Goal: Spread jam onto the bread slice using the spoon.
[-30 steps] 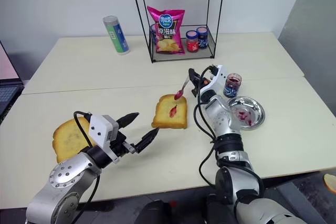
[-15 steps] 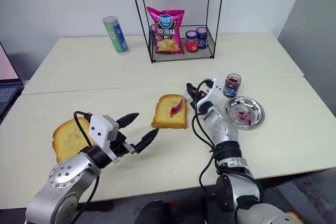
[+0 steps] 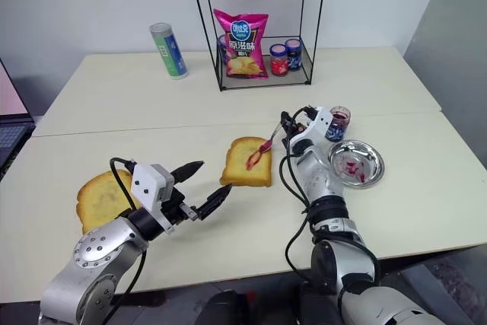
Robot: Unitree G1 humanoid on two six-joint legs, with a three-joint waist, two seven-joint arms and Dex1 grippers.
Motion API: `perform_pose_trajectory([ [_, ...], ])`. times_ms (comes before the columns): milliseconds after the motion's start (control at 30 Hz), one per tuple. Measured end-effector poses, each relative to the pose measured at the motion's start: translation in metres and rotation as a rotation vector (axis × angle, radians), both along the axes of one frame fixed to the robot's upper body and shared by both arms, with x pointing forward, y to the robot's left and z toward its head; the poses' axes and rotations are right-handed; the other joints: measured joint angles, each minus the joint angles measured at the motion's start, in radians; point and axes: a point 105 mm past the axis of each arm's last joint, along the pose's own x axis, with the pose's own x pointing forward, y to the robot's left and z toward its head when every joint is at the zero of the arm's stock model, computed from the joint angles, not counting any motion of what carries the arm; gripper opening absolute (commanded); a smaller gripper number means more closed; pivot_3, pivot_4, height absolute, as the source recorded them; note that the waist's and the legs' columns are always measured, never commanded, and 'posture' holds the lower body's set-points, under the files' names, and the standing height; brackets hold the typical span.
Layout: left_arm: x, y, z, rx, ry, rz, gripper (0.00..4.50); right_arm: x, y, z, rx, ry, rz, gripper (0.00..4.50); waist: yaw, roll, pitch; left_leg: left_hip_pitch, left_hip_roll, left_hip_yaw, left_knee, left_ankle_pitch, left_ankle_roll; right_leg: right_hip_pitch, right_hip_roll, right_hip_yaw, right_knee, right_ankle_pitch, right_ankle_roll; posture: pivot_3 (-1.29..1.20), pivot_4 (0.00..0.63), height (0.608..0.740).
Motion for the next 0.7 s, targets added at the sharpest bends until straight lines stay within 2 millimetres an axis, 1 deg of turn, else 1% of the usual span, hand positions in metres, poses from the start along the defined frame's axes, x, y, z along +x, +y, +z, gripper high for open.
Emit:
perform_pose_trajectory([
  [67, 0.000, 0.000, 0.000, 0.000, -0.001, 0.000, 4.50, -0.003, 0.002, 0.010, 0.021, -0.017, 0.029, 0.01, 0.000, 0.000, 0.000, 0.000, 0.000, 0.000, 0.000, 0.000, 0.000, 0.000, 0.000, 0.000, 0.000, 0.000, 0.000, 0.00, 0.150, 0.740],
  [133, 0.000, 0.000, 0.000, 0.001, -0.001, -0.001, 4.50, -0.006, 0.003, 0.015, 0.036, -0.024, 0.047, 0.01, 0.000, 0.000, 0.000, 0.000, 0.000, 0.000, 0.000, 0.000, 0.000, 0.000, 0.000, 0.000, 0.000, 0.000, 0.000, 0.00, 0.150, 0.740],
  [300, 0.000, -0.001, 0.000, -0.001, 0.004, -0.007, 4.50, -0.017, 0.002, 0.008, 0.032, 0.000, 0.094, 0.01, 0.000, 0.000, 0.000, 0.000, 0.000, 0.000, 0.000, 0.000, 0.000, 0.000, 0.000, 0.000, 0.000, 0.000, 0.000, 0.00, 0.150, 0.740],
  [367, 0.004, -0.003, 0.008, 0.012, -0.004, -0.041, 4.50, -0.026, -0.003, 0.016, 0.041, -0.018, 0.131, 0.01, 0.005, 0.000, 0.001, -0.001, 0.000, -0.002, 0.000, 0.000, 0.000, 0.000, 0.000, -0.002, 0.000, 0.000, 0.000, 0.00, 0.150, 0.740],
  [433, 0.014, -0.004, 0.026, 0.034, -0.044, -0.084, 4.50, -0.036, -0.015, 0.032, 0.009, -0.074, 0.164, 0.01, 0.014, 0.000, 0.001, -0.002, -0.001, -0.003, 0.001, 0.000, 0.000, 0.000, 0.001, -0.004, 0.000, -0.001, 0.001, 0.00, 0.150, 0.740],
  [500, 0.020, 0.000, 0.042, 0.055, -0.067, -0.117, 4.50, -0.048, -0.034, 0.053, -0.023, -0.151, 0.161, 0.01, 0.016, 0.000, 0.001, -0.001, -0.001, -0.002, 0.001, 0.000, 0.000, 0.001, 0.001, -0.002, -0.001, -0.003, 0.005, 0.00, 0.150, 0.740],
  [567, 0.023, -0.005, 0.044, 0.082, -0.047, -0.188, 4.50, -0.057, -0.055, 0.065, -0.048, -0.186, 0.125, 0.01, 0.017, 0.000, 0.001, -0.001, -0.001, -0.002, 0.000, 0.000, 0.000, 0.001, 0.001, -0.002, -0.002, -0.003, 0.005, 0.00, 0.150, 0.740],
  [633, 0.029, -0.017, 0.044, 0.088, -0.018, -0.270, 4.50, -0.067, -0.077, 0.073, -0.081, -0.196, 0.058, 0.01, 0.021, 0.000, 0.001, -0.001, -0.001, -0.001, 0.000, 0.000, 0.000, 0.000, 0.002, -0.002, -0.002, -0.003, 0.005, 0.00, 0.150, 0.740],
  [700, 0.033, -0.028, 0.046, 0.093, -0.011, -0.334, 4.50, -0.073, -0.091, 0.079, -0.120, -0.202, -0.002, 0.01, 0.023, 0.000, 0.001, -0.001, -0.001, -0.001, 0.000, 0.000, 0.000, 0.000, 0.002, -0.001, -0.002, -0.003, 0.005, 0.00, 0.150, 0.740],
])
